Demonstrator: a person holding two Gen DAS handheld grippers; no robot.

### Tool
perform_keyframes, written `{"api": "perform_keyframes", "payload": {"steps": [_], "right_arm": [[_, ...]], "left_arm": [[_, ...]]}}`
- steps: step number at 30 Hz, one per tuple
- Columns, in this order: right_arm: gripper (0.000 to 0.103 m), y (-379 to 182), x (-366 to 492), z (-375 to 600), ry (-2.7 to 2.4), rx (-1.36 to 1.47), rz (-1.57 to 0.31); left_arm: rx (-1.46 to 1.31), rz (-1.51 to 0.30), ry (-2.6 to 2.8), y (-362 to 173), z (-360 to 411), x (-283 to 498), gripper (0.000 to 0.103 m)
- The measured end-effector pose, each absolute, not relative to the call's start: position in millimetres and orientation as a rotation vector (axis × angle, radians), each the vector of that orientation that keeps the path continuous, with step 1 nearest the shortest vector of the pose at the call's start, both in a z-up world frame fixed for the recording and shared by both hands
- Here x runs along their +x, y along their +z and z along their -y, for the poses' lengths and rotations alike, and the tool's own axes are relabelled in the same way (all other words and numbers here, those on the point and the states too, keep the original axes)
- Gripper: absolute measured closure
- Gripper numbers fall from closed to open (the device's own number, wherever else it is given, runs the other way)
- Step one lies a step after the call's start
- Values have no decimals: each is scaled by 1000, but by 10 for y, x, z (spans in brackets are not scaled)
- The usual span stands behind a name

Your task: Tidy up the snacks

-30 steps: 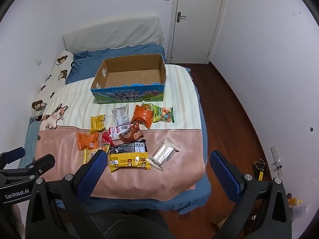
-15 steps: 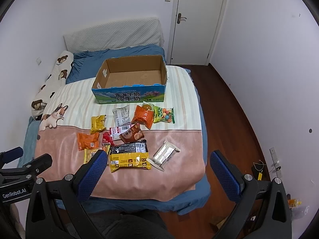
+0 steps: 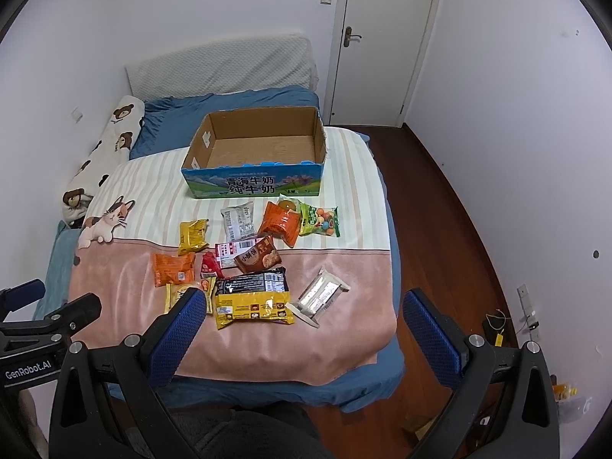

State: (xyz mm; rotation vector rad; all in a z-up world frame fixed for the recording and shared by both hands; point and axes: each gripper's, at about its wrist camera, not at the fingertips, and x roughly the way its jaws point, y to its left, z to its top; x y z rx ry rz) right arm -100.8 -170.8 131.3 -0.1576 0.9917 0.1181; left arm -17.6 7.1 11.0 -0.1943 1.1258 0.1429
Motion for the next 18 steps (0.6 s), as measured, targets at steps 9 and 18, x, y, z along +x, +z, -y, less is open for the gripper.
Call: {"api": "perform_keyframes", "payload": {"steps": [9,18], "right_arm": [[0,1333,-1044,1689,124,-162,-987],[0,1331,-1070,1688,124,-162,-980]], "left_arm": [[-188,-1125,138,129,-93,-190,0],[-185,-1124,135,149,-56,-164,0]]}}
